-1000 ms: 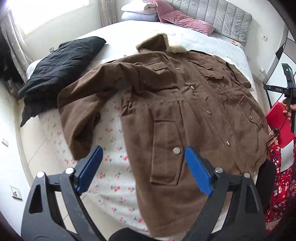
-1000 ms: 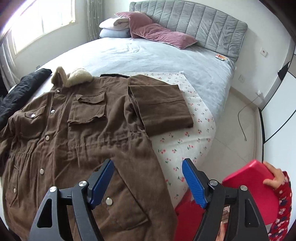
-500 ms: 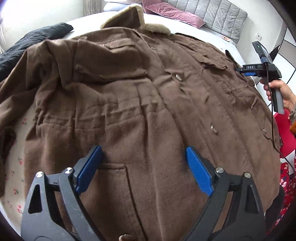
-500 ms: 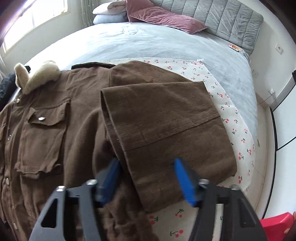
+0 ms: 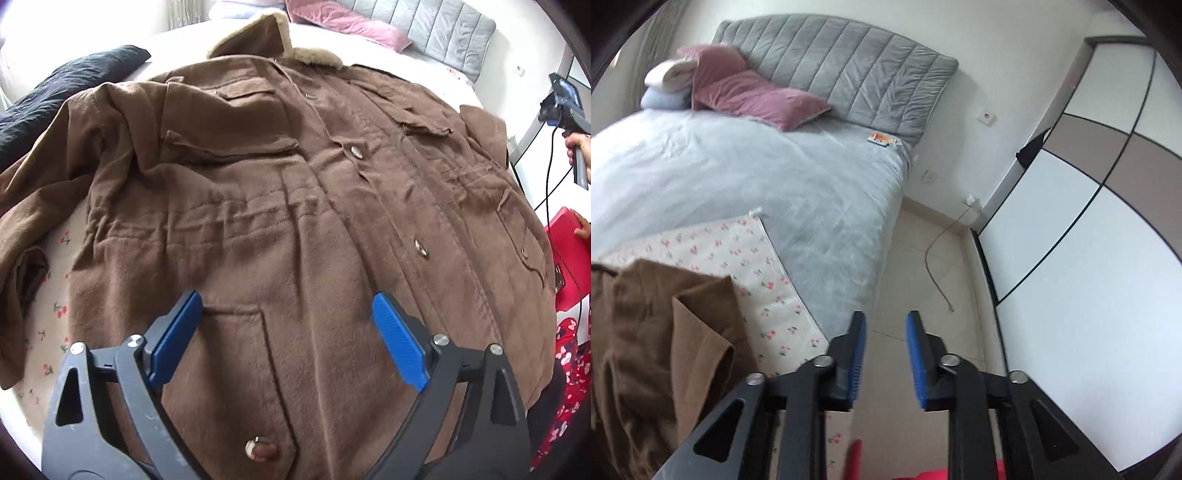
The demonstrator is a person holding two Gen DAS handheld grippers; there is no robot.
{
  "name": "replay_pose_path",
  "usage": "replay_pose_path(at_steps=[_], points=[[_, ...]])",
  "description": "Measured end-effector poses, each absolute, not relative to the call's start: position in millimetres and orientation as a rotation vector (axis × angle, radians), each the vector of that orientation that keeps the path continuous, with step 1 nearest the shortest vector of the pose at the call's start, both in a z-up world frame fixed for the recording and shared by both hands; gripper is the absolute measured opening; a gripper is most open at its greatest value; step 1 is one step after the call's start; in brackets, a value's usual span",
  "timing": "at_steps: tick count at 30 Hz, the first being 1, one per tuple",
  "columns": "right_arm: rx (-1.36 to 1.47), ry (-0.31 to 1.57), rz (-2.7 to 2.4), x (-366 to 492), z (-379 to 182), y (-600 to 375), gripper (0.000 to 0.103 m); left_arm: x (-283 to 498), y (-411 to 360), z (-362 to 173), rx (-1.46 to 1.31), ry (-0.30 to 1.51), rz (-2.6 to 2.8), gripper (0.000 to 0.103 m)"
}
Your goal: Fold large clothes
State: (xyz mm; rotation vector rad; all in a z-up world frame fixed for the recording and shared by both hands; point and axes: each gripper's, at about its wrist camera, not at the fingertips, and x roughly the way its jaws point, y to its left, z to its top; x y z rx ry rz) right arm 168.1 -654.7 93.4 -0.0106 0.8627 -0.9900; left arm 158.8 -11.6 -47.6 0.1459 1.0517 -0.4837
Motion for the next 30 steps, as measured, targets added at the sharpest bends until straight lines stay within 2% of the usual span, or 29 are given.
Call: replay_pose_path(at_steps=[2,10,13,16,17,18,19,20,21,25,30], points=[[0.111,0.839,-0.836,169,93,-642,0.080,155,-8,-45,0.134,1.081,-0.506,0.093],[0.512,0.947,-0.389,213,-9,-573,0.080,133,4,-34,0.161,1.093,-0.509,0.093],[0.539,0.992,-0.357,229,-43,-550,0.080,128,8,-34,0.172,1.103,-0.501,0.093],[0.441,1.002,-0.427,238,-57,-539,0.080,127,10,-35,0.193,1.119,-0.473,0.093],[0.425,0.993,-0.435,238,-60,-539,0.076,126,10,-34,0.197,1.121,-0.465,0.093],[0.416,0.984,-0.438,238,-62,-540,0.065,126,11,-33,0.197,1.119,-0.461,0.093],[0.410,0.977,-0.427,237,-60,-542,0.058,125,12,-31,0.195,1.116,-0.459,0.093],[0.417,0.969,-0.394,234,-57,-545,0.042,125,13,-30,0.192,1.114,-0.457,0.093],[0.427,0.965,-0.361,232,-51,-549,0.032,125,13,-29,0.189,1.112,-0.456,0.093],[0.393,0.988,-0.300,219,-23,-563,0.006,129,13,-24,0.195,1.131,-0.448,0.093],[0.180,0.995,-0.500,202,23,-599,0.006,135,12,-9,0.226,1.109,-0.450,0.093]])
